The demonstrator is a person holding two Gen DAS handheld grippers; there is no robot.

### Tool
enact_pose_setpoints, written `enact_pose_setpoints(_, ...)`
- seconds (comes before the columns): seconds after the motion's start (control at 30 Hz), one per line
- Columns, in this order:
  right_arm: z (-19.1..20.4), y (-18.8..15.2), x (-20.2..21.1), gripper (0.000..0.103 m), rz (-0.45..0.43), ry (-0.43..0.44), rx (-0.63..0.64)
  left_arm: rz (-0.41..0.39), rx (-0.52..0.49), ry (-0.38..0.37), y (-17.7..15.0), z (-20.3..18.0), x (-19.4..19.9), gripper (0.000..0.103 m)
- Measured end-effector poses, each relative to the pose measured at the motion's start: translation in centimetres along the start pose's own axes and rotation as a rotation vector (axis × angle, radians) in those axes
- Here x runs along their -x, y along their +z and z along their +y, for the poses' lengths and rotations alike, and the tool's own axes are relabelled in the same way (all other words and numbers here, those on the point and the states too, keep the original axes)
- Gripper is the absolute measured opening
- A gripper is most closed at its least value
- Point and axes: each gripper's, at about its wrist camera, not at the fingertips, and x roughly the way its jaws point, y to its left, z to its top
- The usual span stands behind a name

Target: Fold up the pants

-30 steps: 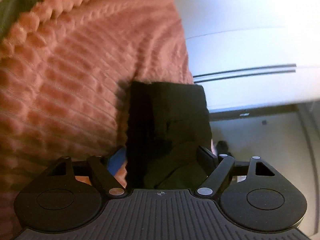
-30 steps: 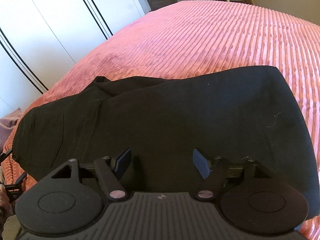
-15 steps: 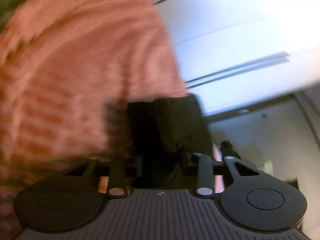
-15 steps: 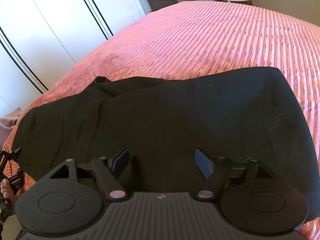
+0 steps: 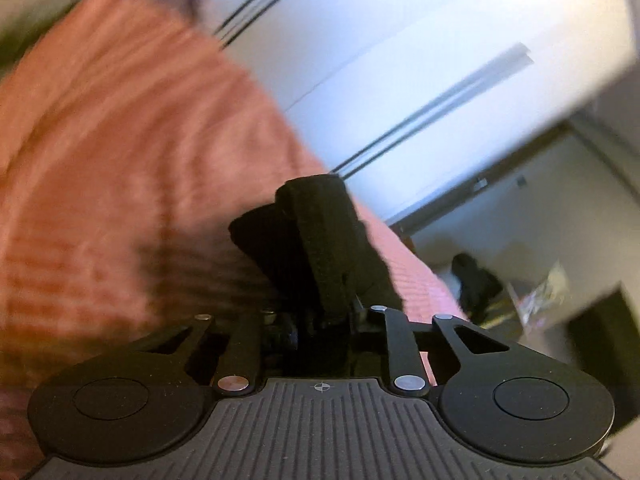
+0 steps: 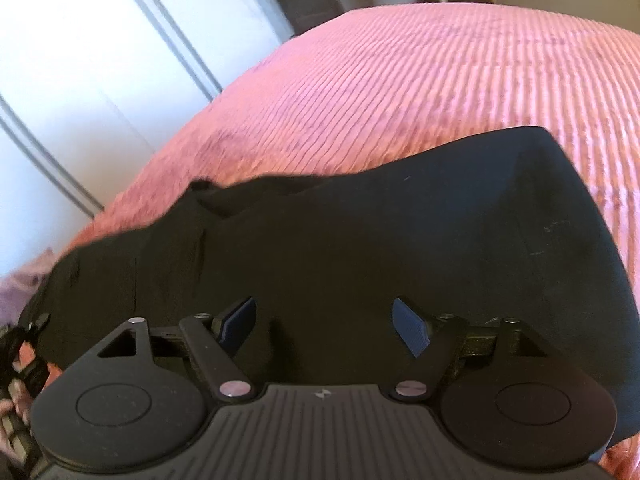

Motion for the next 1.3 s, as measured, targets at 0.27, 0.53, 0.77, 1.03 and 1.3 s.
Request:
enact_pose_setpoints(0.27, -4.2, 0.5, 3.1, 0.076, -0.119, 0.126, -0.279, -0.036, -0.549, -0.111, -5.4, -15.5, 6.1, 0.024)
enact_pose_setpoints(0.53, -5.6, -0.1, 5.6, 0.076, -0.178, 0.192, -0.359, 0.140, -0.881, -0.308, -17.7, -24.6, 7.6, 0.029)
enact_pose_setpoints(0.77, -7.1, -0.2, 5.4, 0.076, -0.151, 0.218, -0.440, 0.448, -0.953, -0.267, -28.1, -24.8, 2.8, 0.091)
enact_pose_setpoints(1.03, -7.8, -0.1, 2.7, 0.076, -0.009, 0.233, -0.530, 0.510, -0.703, -0.361, -25.2, -22.7, 4.6, 0.102)
enact_pose_setpoints(1.3, -5.0, 0.4, -0.1, 0.076, 0.157, 0.183, -0.342, 0.204, -0.598, 0.051, -17.8, -17.6, 4.5, 0.102)
